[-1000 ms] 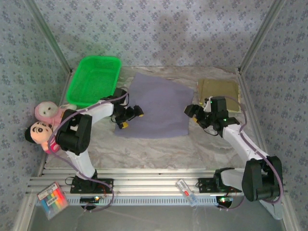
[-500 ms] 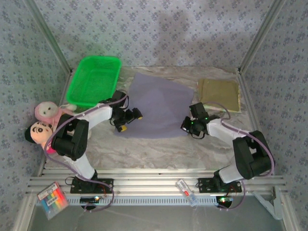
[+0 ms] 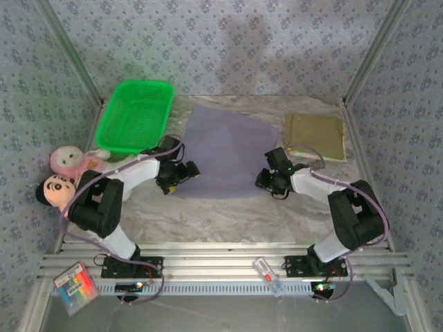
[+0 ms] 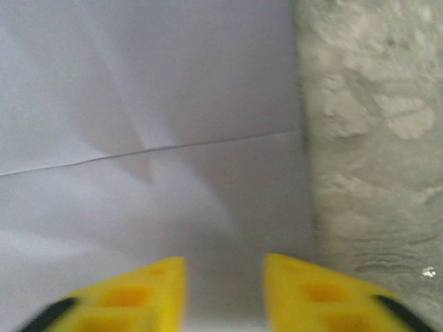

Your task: Fold and stack the skirts

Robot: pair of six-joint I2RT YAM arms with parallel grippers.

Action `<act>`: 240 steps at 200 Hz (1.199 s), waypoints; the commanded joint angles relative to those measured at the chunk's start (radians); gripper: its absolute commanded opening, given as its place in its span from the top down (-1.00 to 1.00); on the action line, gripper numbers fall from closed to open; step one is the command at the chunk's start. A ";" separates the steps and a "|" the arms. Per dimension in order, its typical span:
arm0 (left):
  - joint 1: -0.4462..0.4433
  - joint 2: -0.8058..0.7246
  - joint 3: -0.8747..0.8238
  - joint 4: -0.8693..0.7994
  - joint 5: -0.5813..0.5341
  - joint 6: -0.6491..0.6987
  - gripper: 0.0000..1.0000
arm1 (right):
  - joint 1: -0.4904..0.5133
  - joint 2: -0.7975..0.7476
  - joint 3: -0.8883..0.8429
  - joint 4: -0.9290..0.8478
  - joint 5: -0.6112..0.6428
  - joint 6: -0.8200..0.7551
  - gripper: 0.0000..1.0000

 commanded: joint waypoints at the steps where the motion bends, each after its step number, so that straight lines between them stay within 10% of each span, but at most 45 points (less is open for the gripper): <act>1: 0.055 -0.096 -0.037 -0.099 -0.136 0.003 -1.00 | 0.045 -0.066 0.049 -0.015 0.129 -0.005 -1.00; 69: 0.080 -0.127 -0.121 -0.097 -0.128 -0.035 -0.13 | 0.055 -0.082 0.054 0.001 0.180 0.016 -1.00; 175: 0.079 -0.113 -0.204 0.033 -0.080 -0.058 0.27 | 0.055 -0.100 0.037 0.004 0.203 0.025 -1.00; 240: 0.057 -0.187 -0.165 -0.004 -0.129 -0.066 0.98 | 0.016 -0.231 -0.103 0.041 0.219 0.091 -1.00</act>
